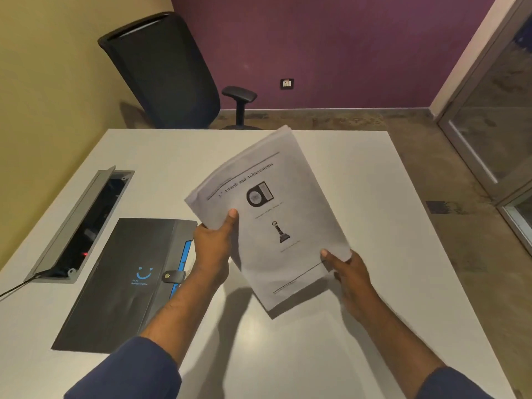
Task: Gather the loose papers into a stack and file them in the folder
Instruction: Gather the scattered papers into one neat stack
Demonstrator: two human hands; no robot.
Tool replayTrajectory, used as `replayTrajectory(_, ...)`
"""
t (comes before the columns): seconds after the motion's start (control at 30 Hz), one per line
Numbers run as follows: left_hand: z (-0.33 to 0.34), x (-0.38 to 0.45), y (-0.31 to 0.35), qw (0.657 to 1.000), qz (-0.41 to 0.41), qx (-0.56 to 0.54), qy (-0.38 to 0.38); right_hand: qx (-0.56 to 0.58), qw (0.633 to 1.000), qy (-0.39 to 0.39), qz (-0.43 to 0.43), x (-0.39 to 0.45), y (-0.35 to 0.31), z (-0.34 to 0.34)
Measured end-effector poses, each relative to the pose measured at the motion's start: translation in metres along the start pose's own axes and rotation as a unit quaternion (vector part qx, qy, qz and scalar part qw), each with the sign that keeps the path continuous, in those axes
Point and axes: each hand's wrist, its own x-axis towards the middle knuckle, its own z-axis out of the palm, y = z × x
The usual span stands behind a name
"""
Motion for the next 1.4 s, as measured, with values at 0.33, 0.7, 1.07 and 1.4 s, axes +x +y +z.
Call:
replayTrajectory(0.33,-0.020,0.001,-0.039,0.963,-0.252,-0.061,0.068,0.118,0.988,-0.038,0.093,-0.006,0.017,0.027)
replayTrajectory(0.7,-0.085,0.021,-0.051,0.950,-0.309,0.009,-0.043,0.003,0.988,-0.074,0.133,-0.006,-0.016,-0.012)
replayTrajectory(1.07,-0.078,0.014,-0.029,0.909,-0.341,0.070,-0.227,-0.107,0.965,-0.207,0.124,-0.002,-0.040,-0.014)
replayTrajectory(1.4,-0.060,0.016,-0.027,0.978,0.010,0.155,-0.139,-0.173,0.972,0.006,-0.160,-0.003,-0.042,0.005)
